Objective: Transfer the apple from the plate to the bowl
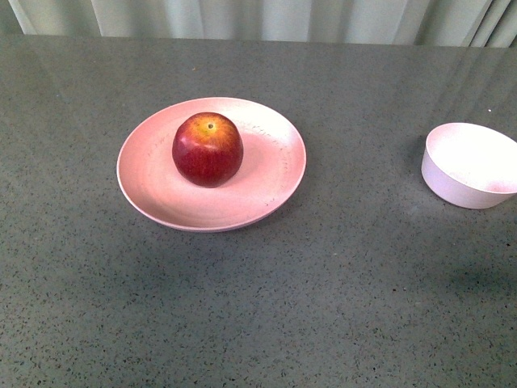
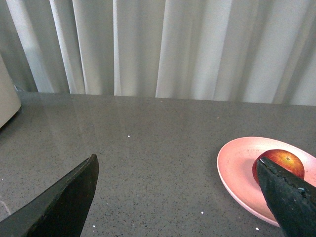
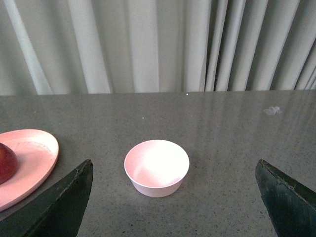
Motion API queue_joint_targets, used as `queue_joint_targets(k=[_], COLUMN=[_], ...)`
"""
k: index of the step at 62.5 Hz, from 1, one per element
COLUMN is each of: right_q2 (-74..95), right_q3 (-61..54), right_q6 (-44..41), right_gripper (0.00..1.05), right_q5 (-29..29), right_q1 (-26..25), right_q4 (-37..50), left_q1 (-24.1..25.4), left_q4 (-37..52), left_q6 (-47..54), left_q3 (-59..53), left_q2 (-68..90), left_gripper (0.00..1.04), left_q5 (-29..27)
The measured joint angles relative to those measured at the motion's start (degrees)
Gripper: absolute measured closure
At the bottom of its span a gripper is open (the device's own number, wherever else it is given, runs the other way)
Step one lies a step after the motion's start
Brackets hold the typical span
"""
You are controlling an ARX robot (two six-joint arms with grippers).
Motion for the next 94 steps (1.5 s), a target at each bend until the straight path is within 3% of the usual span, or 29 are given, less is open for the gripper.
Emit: queue_joint_targets(k=[67, 69, 74, 77, 87, 94], right_q2=[0.02, 1.51, 12.79, 19.15, 40.96, 55.89], right_q3=[0.02, 0.98, 7.13, 8.79, 14.51, 18.91], right_q6=[0.02, 1.07, 5.44, 5.88, 4.57, 3.08], right_gripper=[0.09, 0.09, 0.09, 0.09, 0.09, 0.09], right_q5=[0.02, 0.81, -1.66, -4.22, -11.15, -13.27], right_q1=[0.02, -0.09, -4.33, -7.89, -20.20, -23.80], right_q4=[-0.02, -3.08, -15.34, -14.58, 1.70, 12.63], left_q1=[0.00, 0.00, 0.00, 0.00, 0.00, 0.00], left_q4=[0.00, 0.00, 0.00, 0.00, 0.00, 0.00], left_q6=[0.00, -0.02, 0.00, 0.00, 0.00, 0.00], left_q3=[0.00, 0.00, 0.00, 0.00, 0.00, 0.00], left_q2=[0.00, 0.00, 0.00, 0.00, 0.00, 0.00], left_gripper=[0.09, 0.09, 0.09, 0.09, 0.09, 0.09], left_q5=[0.00, -0.02, 0.02, 0.00, 0.00, -0.02])
